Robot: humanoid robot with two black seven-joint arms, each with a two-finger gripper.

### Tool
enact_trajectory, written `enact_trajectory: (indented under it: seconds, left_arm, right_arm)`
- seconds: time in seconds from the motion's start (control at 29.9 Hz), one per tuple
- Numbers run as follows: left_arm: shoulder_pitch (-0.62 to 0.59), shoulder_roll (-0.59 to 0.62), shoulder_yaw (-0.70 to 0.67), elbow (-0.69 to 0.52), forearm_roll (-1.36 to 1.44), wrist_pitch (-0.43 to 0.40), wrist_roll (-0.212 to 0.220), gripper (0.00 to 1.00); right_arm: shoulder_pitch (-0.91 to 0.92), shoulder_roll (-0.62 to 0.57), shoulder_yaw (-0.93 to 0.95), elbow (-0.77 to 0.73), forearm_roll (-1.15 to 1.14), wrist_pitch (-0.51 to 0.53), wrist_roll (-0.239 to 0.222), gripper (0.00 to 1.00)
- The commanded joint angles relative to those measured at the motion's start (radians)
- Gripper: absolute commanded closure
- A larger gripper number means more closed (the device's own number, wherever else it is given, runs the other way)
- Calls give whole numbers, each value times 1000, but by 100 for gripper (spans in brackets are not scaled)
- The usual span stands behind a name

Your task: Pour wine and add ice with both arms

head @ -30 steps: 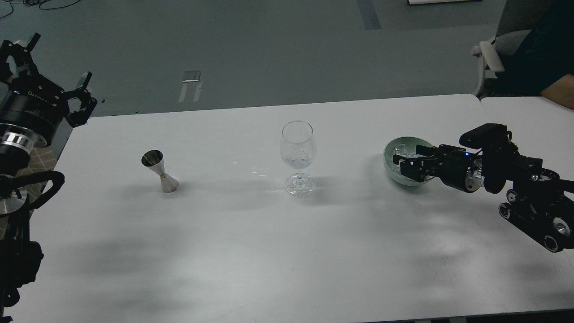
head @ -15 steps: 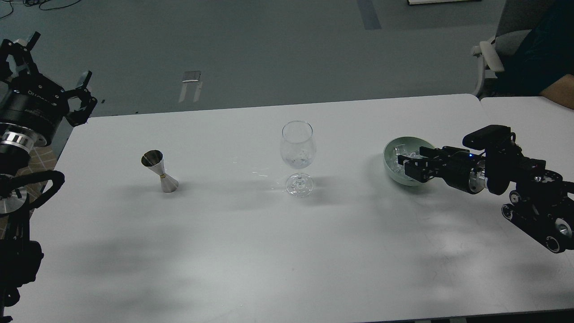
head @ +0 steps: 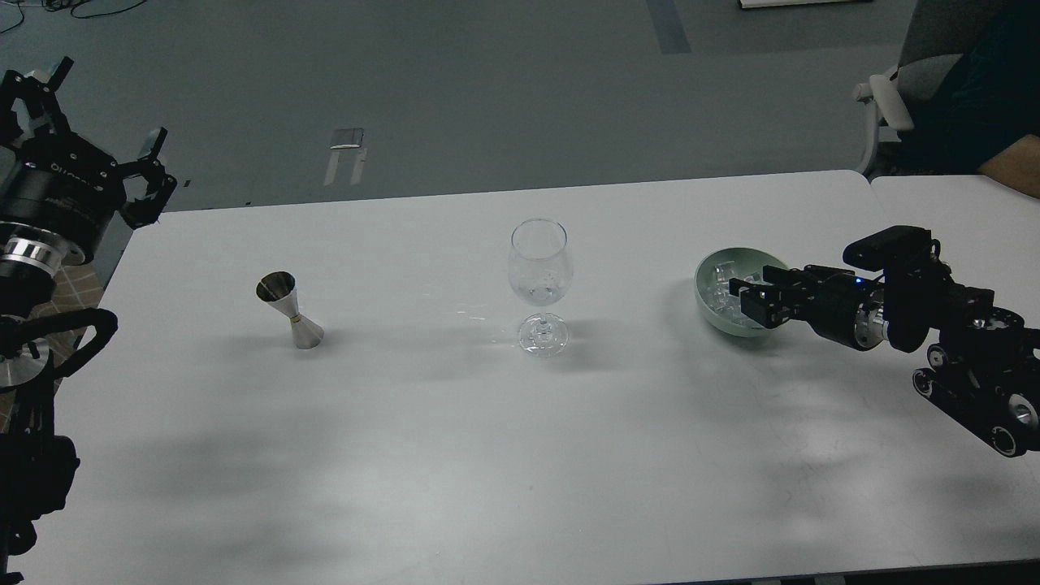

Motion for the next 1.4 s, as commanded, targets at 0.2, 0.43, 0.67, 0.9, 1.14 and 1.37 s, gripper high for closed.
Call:
enact_trajectory:
  seconds: [0.2,0.43,0.67,0.9,1.14,1.37]
  left_arm:
    - [1,-10,0,-1,0,0,0,2]
    - [1,-10,-2,-1,0,0,0,2]
    - [1,-10,-2,-1,0,0,-6,2]
    - [1,-10,-2,-1,0,0,-8,2]
    - [0,-8,-2,-1,0,0,-8,2]
    - [0,-10,-2,-1,0,0,-8,2]
  right_arm:
    - [1,2,2,6,2,0,3,48]
    - [3,2,0,9,2,0,8,58]
    - [-2,2,-1,14,2,1,9,100]
    - [4,-8,-8,33,2,1,9,100]
    - [148,-157,-6,239,17,27,2,100]
    - [294,-182,-18,383,23,75,5,100]
